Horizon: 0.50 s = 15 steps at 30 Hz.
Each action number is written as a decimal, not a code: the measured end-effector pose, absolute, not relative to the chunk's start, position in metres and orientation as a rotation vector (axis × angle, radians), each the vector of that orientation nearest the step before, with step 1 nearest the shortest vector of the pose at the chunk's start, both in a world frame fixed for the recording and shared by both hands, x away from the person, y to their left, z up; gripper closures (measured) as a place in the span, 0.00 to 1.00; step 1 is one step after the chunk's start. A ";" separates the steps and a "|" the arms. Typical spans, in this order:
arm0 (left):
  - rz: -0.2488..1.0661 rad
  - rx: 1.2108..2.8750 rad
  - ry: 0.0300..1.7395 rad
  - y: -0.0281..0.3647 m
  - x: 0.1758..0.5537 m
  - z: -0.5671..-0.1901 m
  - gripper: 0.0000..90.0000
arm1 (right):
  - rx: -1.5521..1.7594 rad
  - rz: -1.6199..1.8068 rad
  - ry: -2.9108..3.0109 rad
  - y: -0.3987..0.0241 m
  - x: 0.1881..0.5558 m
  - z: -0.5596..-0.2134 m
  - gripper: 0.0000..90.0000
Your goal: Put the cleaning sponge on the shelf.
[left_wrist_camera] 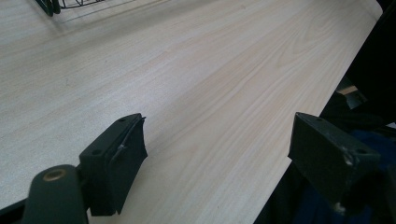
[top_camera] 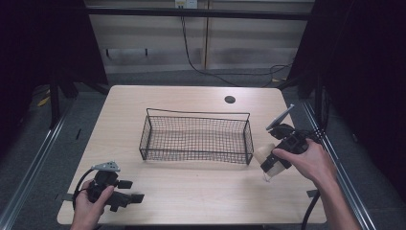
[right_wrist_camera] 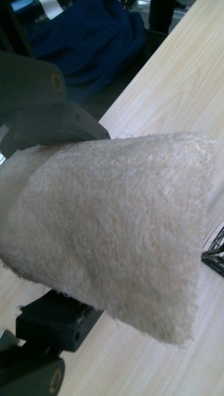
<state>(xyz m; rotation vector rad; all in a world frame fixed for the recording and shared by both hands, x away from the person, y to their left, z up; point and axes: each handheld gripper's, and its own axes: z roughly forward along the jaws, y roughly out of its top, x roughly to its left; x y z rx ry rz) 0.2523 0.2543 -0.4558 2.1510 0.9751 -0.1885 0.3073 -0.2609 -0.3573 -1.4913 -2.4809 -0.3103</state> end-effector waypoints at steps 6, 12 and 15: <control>-0.190 2.147 0.978 0.254 0.252 -0.456 0.20 | -1.452 -0.349 -2.492 -0.253 0.311 -0.347 0.32; -0.188 2.149 0.976 0.254 0.252 -0.456 0.20 | -1.429 -0.352 -2.506 -0.245 0.318 -0.343 0.32; -0.194 2.143 0.978 0.254 0.252 -0.456 0.20 | -1.412 -0.342 -2.511 -0.239 0.321 -0.343 0.32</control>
